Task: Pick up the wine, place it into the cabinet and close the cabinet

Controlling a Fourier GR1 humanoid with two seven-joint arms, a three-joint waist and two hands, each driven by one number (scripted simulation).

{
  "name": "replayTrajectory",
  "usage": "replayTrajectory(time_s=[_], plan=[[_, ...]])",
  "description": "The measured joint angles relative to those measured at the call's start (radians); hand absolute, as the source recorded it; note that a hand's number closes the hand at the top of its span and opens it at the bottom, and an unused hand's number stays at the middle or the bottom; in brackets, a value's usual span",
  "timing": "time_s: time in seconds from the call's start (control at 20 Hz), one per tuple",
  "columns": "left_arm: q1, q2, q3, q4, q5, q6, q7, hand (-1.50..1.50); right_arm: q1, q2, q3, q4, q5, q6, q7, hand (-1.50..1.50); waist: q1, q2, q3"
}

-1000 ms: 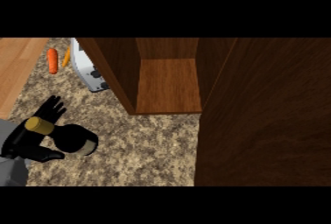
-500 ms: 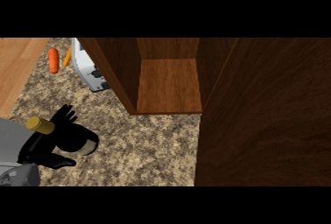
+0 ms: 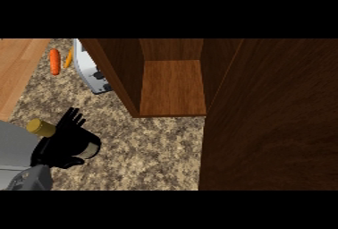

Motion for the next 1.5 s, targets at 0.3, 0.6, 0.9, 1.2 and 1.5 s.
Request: replayTrajectory(time_s=[0.3,0.6,0.9,1.2,1.5], plan=[[-0.044,0.0,0.038,0.082,0.053,-0.034,0.003,-1.5,0.0,-0.008,-0.029,-0.001,-0.004,0.008,0.006,-1.5,-0.001,0.0,0.0],[-0.065,0.0,0.037,0.129,0.067,-0.056,0.0,-1.5,0.007,0.004,0.002,0.0,-0.002,0.002,0.009,-1.5,0.001,-0.001,0.002],[-0.079,-0.012,0.025,0.116,0.071,-0.048,-0.013,1.5,0.007,-0.001,-0.017,0.002,-0.001,0.007,0.003,-1.5,0.006,-0.004,0.006],[-0.089,-0.027,0.0,0.09,0.046,0.0,-0.048,1.5,0.012,-0.001,-0.025,0.002,-0.003,0.014,0.0,-1.5,0.006,-0.004,0.005],[-0.012,-0.09,0.011,-0.003,0.05,0.112,-0.18,1.5,0.022,0.001,-0.022,0.005,-0.002,0.019,-0.015,-1.5,0.014,-0.011,0.009]])
